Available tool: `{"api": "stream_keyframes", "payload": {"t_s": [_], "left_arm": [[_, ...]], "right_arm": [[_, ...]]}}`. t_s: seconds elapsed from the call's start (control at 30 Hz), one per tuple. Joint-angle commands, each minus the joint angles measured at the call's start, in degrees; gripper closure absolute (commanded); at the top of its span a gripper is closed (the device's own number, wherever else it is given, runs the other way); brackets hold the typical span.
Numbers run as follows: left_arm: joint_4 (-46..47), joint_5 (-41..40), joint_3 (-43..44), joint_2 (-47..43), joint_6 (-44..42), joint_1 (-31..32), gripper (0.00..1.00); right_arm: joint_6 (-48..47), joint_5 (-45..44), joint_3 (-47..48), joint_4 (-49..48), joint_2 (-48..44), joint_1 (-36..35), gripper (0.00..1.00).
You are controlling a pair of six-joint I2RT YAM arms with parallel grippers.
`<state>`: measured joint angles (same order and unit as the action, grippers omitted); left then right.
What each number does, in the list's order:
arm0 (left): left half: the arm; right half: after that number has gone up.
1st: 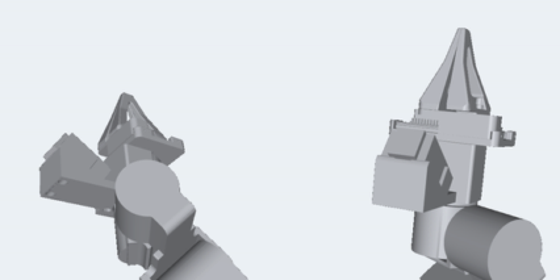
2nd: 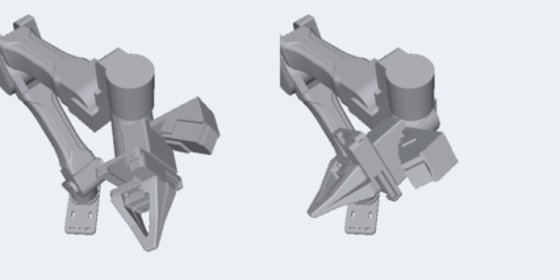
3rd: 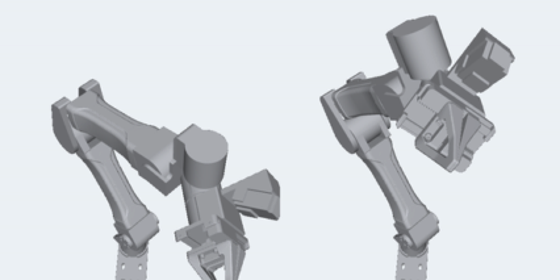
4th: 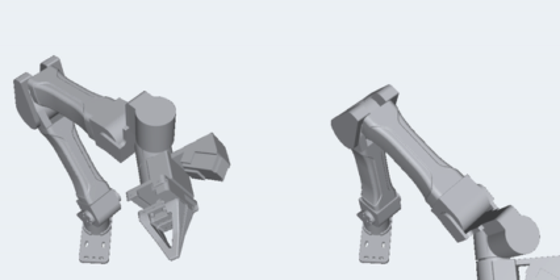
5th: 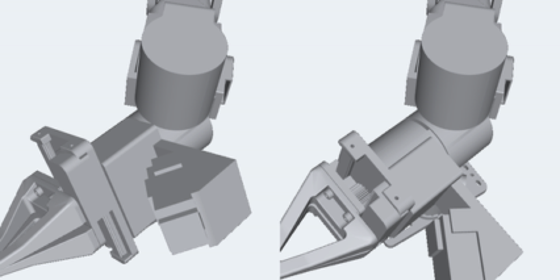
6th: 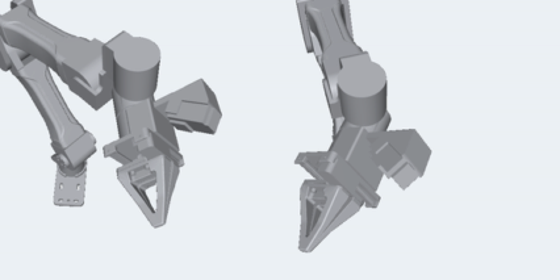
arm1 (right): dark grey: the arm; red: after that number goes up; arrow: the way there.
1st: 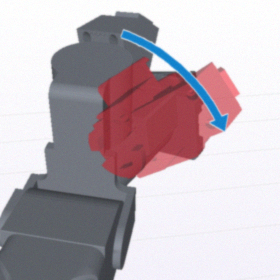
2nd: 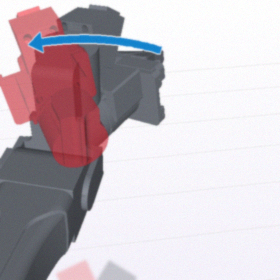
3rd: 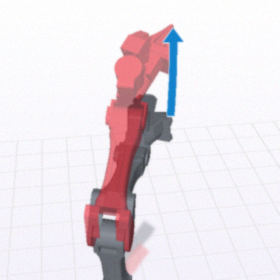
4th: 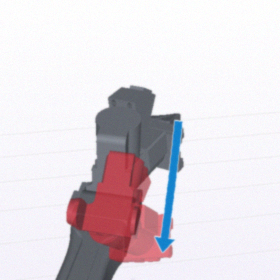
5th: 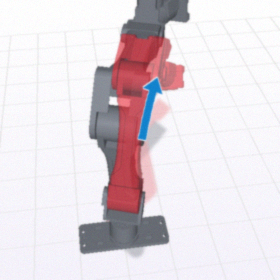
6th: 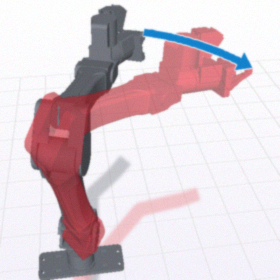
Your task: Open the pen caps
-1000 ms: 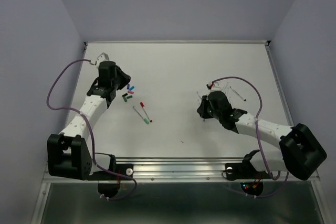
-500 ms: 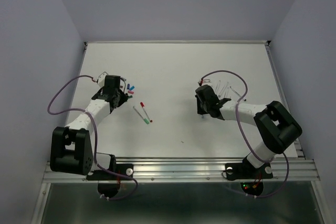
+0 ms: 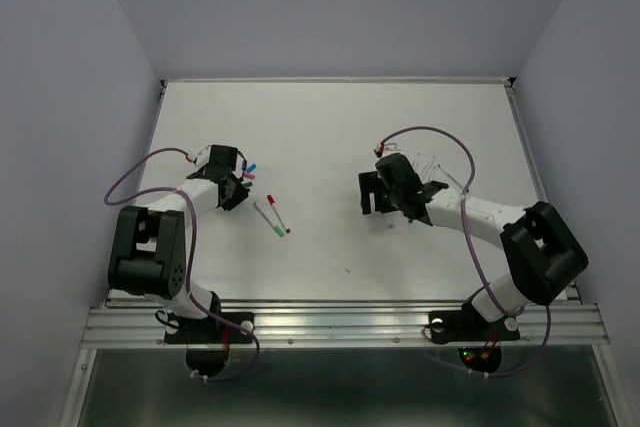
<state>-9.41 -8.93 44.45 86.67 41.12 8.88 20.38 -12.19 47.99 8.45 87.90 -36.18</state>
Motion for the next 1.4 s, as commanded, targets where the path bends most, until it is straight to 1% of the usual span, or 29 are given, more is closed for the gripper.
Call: {"api": "stream_keyframes", "payload": {"t_s": [0.0,0.03,0.07,0.1,0.13,0.17,0.2,0.23,0.37,0.4,0.43,0.5,0.53,0.57,0.63,0.67,0.8,0.9,1.0,1.13,1.3,1.37], "left_arm": [[1.23,0.14,2.4,0.95,0.45,-0.1,0.71],[1.32,0.49,2.49,1.39,0.27,-0.1,0.67],[1.24,0.67,2.49,1.65,0.19,-0.1,0.62],[1.24,0.75,2.4,1.66,0.18,-0.1,0.6],[1.32,1.02,2.31,1.48,0.1,-0.01,0.54],[1.32,1.11,2.31,1.31,0.01,-0.01,0.46],[1.32,1.28,2.22,1.13,-0.08,-0.01,0.41],[1.24,1.37,2.14,0.61,-0.08,-0.01,0.39],[0.97,2.6,1.87,-2.64,-0.34,0.17,0.38],[0.8,2.6,1.87,-3.35,-0.34,0.25,0.35],[0.45,2.51,1.87,-4.22,-0.26,0.26,0.31],[-0.08,2.69,2.4,-5.89,-0.43,0.34,0.26],[-0.52,2.78,2.66,-7.82,-0.43,0.34,0.17],[-0.7,2.69,2.92,-8.71,-0.43,0.34,0.12],[-1.4,1.73,3.36,-11.51,0.01,0.34,0.01],[-1.66,1.37,3.71,-12.22,-0.08,0.34,0.01],[-4.38,-0.03,5.3,-15.04,0.27,0.34,0.01],[-4.3,-0.91,5.13,-16.27,0.89,0.34,0.01],[-3.95,-1.0,4.77,-16.89,1.33,0.34,0.01],[-2.63,-0.74,3.54,-17.24,1.42,0.26,0.01],[-2.63,-1.0,3.1,-17.15,1.33,0.17,0.01],[-2.81,-1.35,3.1,-17.41,1.33,0.08,0.01]], "right_arm": [[-3.5,9.18,2.11,-2.99,-4.22,-0.2,0.13],[-4.03,11.63,2.02,-3.52,-4.49,-0.9,0.1],[-4.56,11.66,2.02,-3.96,-4.75,-1.95,0.07],[-5.0,13.66,2.28,-4.66,-4.84,-2.66,0.04],[-5.87,13.77,2.55,-4.84,-4.67,-4.23,0.04],[-6.31,13.59,2.9,-5.19,-4.4,-4.25,0.03],[-6.58,13.59,3.34,-5.63,-3.88,-5.64,0.0],[-7.28,13.94,4.56,-5.72,-2.66,-6.43,0.0],[-7.81,12.9,8.96,-6.86,1.83,-10.82,0.0],[-8.34,12.54,10.97,-7.13,4.1,-11.53,0.0],[-8.34,12.28,10.99,-7.22,4.12,-12.24,0.0],[-8.51,10.25,15.72,-7.04,8.5,-13.38,0.0],[-8.34,10.16,17.47,-7.04,10.08,-13.91,0.0],[-8.08,9.82,21.15,-7.13,13.75,-14.52,0.0],[-8.08,9.03,25.55,-6.34,17.73,-15.22,0.0],[-7.9,8.24,29.58,-5.64,21.49,-16.01,0.0],[-8.16,1.83,37.68,-2.57,28.36,-17.34,0.0],[-8.95,1.29,41.12,-1.6,31.71,-17.87,0.0],[-9.48,1.73,43.33,-0.8,33.91,-18.92,0.0],[-9.13,0.23,46.49,0.69,37.42,-20.07,0.0],[-7.99,-1.35,46.24,2.01,39.1,-20.59,0.01],[-7.03,-1.61,45.27,2.45,39.02,-20.59,0.03]]}}
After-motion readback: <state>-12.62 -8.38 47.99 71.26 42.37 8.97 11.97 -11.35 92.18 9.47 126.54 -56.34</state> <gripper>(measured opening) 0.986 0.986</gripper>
